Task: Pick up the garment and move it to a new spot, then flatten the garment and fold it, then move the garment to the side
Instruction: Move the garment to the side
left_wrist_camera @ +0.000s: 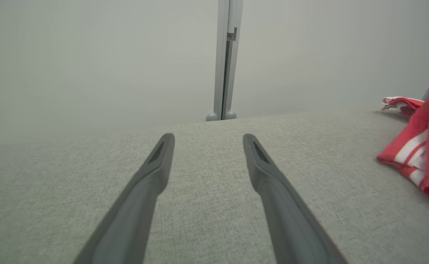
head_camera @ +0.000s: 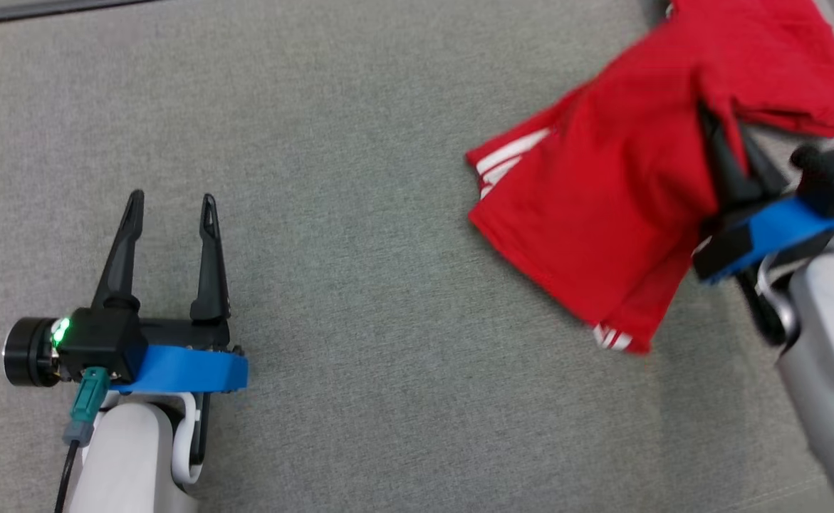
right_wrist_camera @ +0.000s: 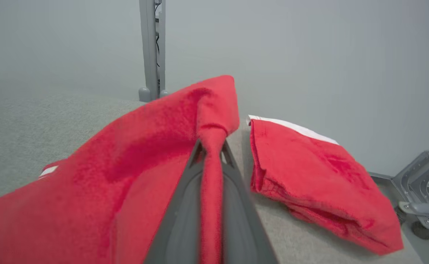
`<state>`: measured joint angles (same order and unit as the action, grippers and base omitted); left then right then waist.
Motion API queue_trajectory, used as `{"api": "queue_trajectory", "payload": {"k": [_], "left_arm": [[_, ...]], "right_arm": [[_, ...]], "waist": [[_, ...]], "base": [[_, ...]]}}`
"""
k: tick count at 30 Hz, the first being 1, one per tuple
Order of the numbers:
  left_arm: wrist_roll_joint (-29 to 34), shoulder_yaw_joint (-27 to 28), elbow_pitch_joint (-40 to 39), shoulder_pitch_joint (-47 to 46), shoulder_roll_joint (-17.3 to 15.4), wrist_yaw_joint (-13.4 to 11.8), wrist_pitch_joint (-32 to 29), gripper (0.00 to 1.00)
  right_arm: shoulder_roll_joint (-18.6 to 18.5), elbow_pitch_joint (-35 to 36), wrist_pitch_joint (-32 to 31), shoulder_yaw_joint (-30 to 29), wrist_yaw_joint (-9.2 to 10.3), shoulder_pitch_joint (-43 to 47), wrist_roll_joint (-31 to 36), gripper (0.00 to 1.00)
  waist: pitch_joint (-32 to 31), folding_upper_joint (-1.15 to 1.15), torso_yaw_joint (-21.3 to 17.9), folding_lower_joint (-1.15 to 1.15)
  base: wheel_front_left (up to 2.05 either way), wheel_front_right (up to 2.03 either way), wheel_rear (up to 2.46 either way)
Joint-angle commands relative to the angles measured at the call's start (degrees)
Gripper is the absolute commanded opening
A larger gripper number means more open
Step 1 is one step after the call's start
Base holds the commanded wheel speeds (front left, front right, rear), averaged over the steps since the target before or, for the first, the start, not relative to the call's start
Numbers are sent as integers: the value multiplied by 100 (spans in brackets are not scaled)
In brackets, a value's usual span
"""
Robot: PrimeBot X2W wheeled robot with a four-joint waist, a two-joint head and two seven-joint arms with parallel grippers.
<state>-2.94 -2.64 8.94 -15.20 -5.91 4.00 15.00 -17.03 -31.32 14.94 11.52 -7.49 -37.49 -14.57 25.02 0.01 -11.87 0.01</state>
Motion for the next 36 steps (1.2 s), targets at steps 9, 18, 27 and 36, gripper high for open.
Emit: {"api": "queue_trajectory", "payload": {"k": [9, 18, 27, 36], "left_arm": [[53, -99, -188, -432, -42, 4, 24, 100], [126, -203, -360, -637, -111, 23, 18, 100], [150, -221, -508, -649, -194, -40, 4, 100], [107, -291, -500, -703, -196, -55, 4, 100]], "right_arm": [[-878, -504, -199, 16, 0, -1508, -169, 0], [-1676, -1610, -309, -280, 0, -2400, -343, 0], [-1900, -2768, -732, -306, 0, -2940, -195, 0], [-1843, -3538, -852, -422, 0, -3377, 83, 29]], "waist": [[612, -1, 286, -1], [1039, -1, 337, -1], [1227, -1, 254, -1], [1331, -1, 247, -1]], "base": [[0, 0, 0], [0, 0, 0], [0, 0, 0], [0, 0, 0]]}}
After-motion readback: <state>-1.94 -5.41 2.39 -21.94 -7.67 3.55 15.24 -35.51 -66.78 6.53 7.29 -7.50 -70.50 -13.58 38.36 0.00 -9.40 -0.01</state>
